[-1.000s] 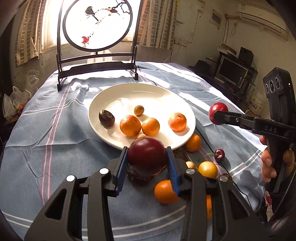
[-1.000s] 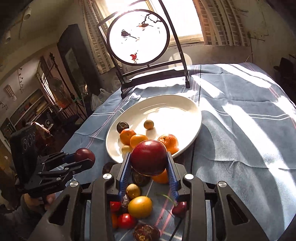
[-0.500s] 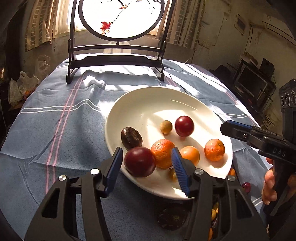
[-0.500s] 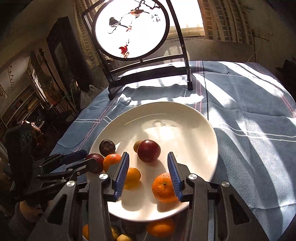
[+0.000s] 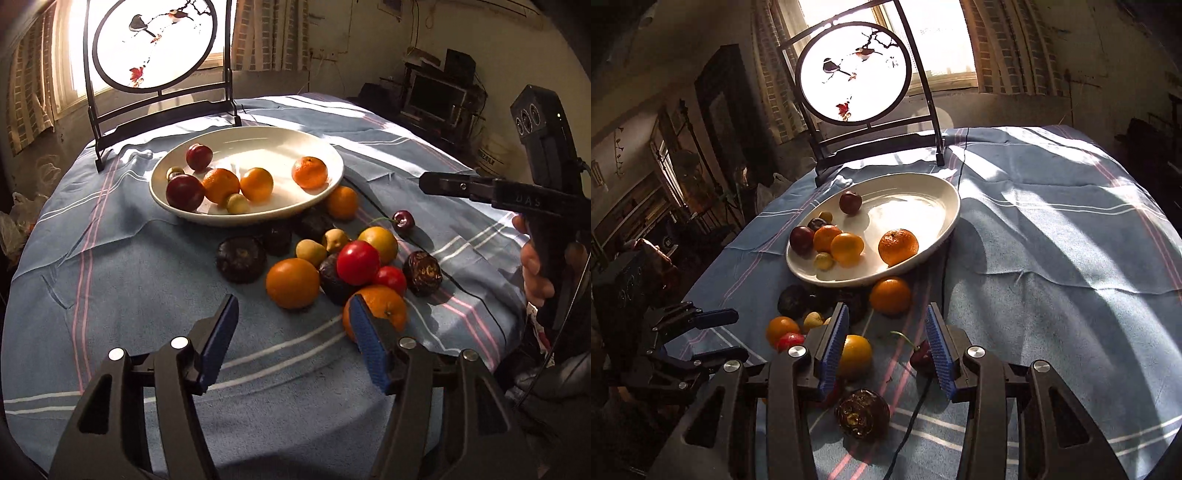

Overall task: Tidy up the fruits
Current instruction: 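Place the red fruits into the white plate and open both tools, then grasp a large orange with the left tool while the right tool grasps a dark round fruit, then lower both fruits into the white plate and open both tools, then grasp an orange with the left tool while the right tool grasps a dark cherry, then place the orange and cherry into the white plate and open both tools, then grasp a dark brown fruit with the left tool while the right tool grasps a red tomato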

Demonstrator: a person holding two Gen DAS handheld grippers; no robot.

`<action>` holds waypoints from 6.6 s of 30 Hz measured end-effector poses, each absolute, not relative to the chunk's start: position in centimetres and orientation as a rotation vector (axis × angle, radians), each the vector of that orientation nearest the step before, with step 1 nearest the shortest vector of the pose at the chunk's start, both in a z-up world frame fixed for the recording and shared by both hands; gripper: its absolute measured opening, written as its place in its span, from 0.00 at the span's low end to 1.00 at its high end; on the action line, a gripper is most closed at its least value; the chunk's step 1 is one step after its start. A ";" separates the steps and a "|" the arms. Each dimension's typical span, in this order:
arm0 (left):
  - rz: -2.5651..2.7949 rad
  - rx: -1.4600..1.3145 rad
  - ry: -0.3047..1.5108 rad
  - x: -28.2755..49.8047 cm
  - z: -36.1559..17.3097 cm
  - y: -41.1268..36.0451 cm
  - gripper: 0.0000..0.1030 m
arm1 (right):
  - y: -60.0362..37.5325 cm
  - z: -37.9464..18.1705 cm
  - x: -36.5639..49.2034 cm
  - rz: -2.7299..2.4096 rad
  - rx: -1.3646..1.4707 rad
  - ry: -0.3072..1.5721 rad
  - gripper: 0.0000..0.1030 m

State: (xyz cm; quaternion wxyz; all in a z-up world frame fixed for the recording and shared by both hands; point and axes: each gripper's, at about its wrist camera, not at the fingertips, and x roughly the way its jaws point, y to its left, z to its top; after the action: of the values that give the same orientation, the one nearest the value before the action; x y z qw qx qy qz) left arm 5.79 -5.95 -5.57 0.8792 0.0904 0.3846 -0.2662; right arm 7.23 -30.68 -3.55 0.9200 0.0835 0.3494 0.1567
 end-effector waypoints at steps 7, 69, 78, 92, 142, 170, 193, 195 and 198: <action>-0.632 0.189 0.807 3.1 -6.1 -7.7 0.43 | -31.8 -4.9 4.2 0.304 0.176 0.735 0.42; -0.393 -0.032 0.828 24.4 -3.6 -6.2 0.62 | -25.8 -2.2 22.6 0.277 0.085 0.740 0.51; -0.448 0.043 0.753 15.4 -1.9 -4.9 0.76 | -28.1 -1.1 15.1 0.300 0.106 0.693 0.53; -0.495 0.227 0.846 8.6 -7.3 -6.7 0.40 | -30.4 -4.7 5.9 0.300 0.140 0.702 0.56; -0.509 0.056 0.750 14.2 -2.3 -5.6 0.37 | -27.9 -1.6 16.7 0.326 0.076 0.781 0.29; -0.471 0.201 0.873 14.1 -6.8 -3.4 0.60 | -28.2 -4.1 9.3 0.307 0.086 0.753 0.45; -0.523 0.235 0.852 12.2 -6.3 -4.9 0.41 | -22.9 -6.2 5.1 0.444 -0.069 0.846 0.45; -0.529 0.209 0.828 10.9 -5.5 -4.2 0.41 | -22.4 -6.7 5.4 0.431 -0.079 0.867 0.45; -0.522 0.182 0.801 9.4 -4.9 -3.4 0.41 | -22.0 -7.7 6.2 0.428 -0.067 0.906 0.44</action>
State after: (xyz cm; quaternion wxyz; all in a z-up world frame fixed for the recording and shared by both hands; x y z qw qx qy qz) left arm 9.38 -3.44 -4.85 0.8839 0.0872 0.3850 -0.2506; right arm 6.16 -22.02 -7.68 0.8765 -0.0321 0.4343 0.2052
